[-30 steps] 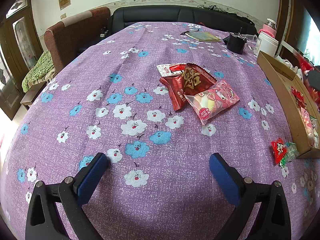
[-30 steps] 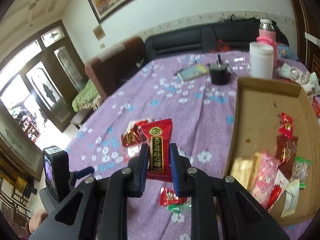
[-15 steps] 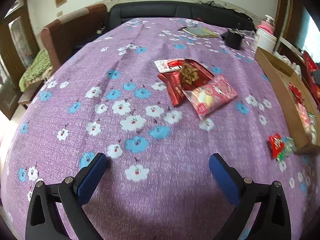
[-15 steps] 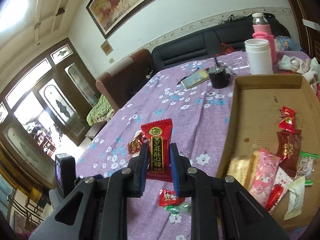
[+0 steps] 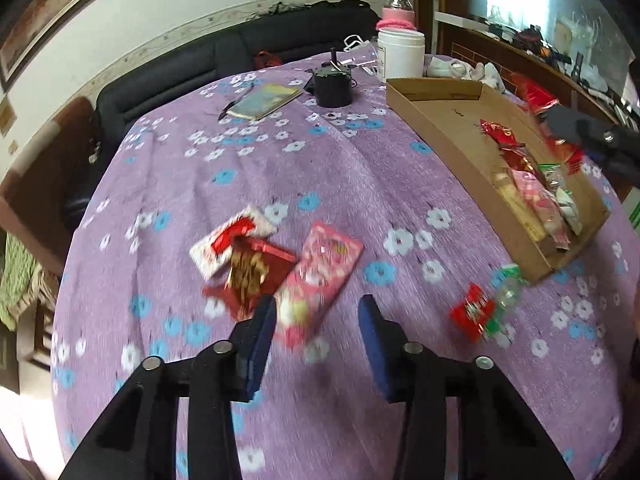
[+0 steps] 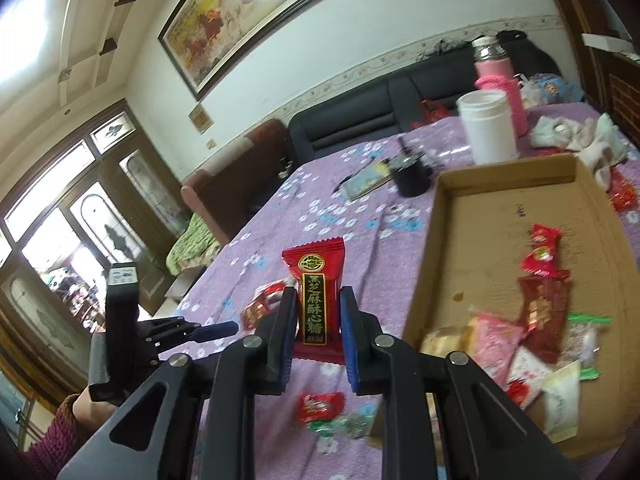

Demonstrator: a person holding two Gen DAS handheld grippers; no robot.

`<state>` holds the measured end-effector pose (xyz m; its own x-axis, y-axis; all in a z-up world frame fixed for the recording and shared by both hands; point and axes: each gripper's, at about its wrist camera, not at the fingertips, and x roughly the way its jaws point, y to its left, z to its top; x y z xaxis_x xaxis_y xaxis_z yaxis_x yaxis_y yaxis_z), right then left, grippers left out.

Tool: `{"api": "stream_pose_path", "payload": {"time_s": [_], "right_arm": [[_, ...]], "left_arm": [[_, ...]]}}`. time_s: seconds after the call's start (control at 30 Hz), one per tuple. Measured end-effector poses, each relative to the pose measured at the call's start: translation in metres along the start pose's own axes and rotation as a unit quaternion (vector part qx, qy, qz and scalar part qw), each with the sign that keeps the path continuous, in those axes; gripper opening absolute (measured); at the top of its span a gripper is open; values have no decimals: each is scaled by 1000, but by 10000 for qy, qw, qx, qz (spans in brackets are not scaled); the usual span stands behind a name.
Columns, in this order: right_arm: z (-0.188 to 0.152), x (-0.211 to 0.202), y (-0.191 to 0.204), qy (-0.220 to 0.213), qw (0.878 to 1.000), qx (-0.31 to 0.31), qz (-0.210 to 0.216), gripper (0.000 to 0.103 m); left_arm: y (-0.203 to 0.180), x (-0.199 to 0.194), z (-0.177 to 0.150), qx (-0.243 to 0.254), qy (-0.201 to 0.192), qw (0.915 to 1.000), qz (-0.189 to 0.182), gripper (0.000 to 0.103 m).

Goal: Organize snacks
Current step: 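Grasp the pink Hello Kitty packet with the left gripper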

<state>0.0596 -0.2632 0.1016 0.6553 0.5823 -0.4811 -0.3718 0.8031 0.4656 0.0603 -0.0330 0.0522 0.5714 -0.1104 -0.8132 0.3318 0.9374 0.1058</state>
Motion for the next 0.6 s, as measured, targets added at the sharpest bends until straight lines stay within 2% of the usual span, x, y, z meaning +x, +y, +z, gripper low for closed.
{"api": "stream_pose_path", "payload": {"time_s": [0.13,0.33,0.37,0.43,0.6], "right_arm": [[10,-11,-21,-195,9994,270,-89,20],[20,-23,-54,-389,9962,744,-237,20],[21,-24,-56,-405,9958,770,-268,20],[21,-26,-61,-423,9952,813,-333,20],[21,-31,-68,-467,9937,925,-426,20]], "left_arm": [[-4,21,9,211,284,9994,30,43],[-1,44,8,139,468,9988,55,43],[0,45,8,26,406,9992,40,43],[2,44,6,-275,341,9990,-15,31],[-3,36,-5,-725,61,9974,-12,28]]}}
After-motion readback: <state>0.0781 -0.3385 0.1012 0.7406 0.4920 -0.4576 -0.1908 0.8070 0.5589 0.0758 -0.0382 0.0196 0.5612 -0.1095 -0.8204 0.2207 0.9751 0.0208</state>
